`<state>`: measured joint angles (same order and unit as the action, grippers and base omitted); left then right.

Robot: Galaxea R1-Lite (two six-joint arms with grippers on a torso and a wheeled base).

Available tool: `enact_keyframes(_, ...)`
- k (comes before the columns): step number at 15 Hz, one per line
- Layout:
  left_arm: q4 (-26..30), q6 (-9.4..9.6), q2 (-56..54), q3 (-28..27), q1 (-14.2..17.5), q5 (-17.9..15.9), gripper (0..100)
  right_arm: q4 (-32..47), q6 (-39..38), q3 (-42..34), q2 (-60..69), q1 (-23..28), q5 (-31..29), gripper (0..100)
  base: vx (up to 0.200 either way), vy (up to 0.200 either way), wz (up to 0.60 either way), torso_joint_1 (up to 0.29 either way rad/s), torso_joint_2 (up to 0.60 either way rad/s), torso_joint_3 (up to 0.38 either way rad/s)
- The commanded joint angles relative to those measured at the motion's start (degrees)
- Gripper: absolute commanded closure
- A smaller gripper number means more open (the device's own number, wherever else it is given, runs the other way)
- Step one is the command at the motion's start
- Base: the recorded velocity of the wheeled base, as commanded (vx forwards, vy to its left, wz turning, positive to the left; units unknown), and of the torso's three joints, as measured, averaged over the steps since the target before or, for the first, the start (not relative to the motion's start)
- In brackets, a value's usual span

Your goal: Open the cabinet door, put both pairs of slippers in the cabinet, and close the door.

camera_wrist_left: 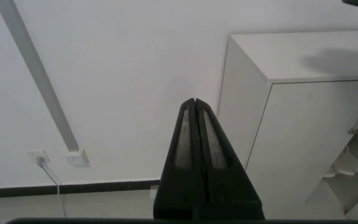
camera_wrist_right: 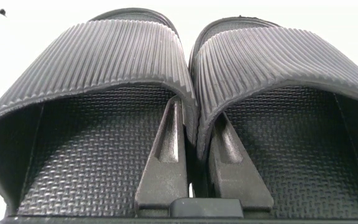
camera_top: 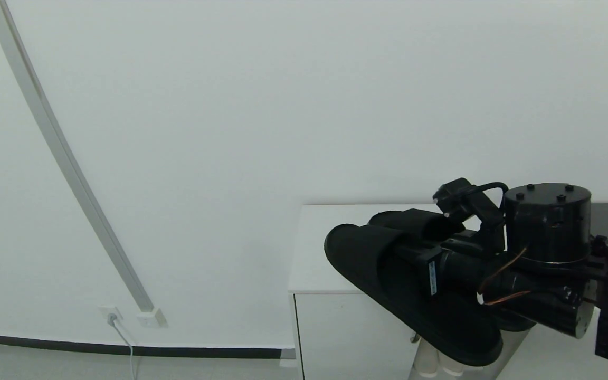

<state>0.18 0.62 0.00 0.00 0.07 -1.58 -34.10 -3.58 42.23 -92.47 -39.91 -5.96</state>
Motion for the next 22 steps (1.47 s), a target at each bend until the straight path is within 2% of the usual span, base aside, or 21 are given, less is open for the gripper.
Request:
enact_keyframes(1, 0.0, -0.01, 0.1, 0.0, 0.0, 0.0, 100, 0.0, 0.0, -0.7, 2.1, 0.7, 0.2, 100, 0.000, 0.000, 0.00, 0.000, 0.00, 0.000)
enact_keyframes(2, 0.0, -0.01, 0.0, 0.0, 0.0, 0.0, 100, -0.1, 0.2, -1.0, 2.2, 0.7, 0.2, 100, 0.000, 0.000, 0.00, 0.000, 0.00, 0.000)
enact_keyframes(13, 0.0, -0.18, 0.0, 0.0, 0.0, 0.0, 100, 0.0, 0.8, -2.8, 3.3, 0.3, 0.5, 100, -0.200, 0.000, 0.00, 0.002, 0.00, 0.003)
enact_keyframes(22, 0.0, -0.09, 0.0, 0.0, 0.0, 0.0, 100, -0.1, 2.4, -4.0, 3.6, -0.7, 0.5, 100, 0.000, 0.000, 0.00, 0.000, 0.00, 0.000)
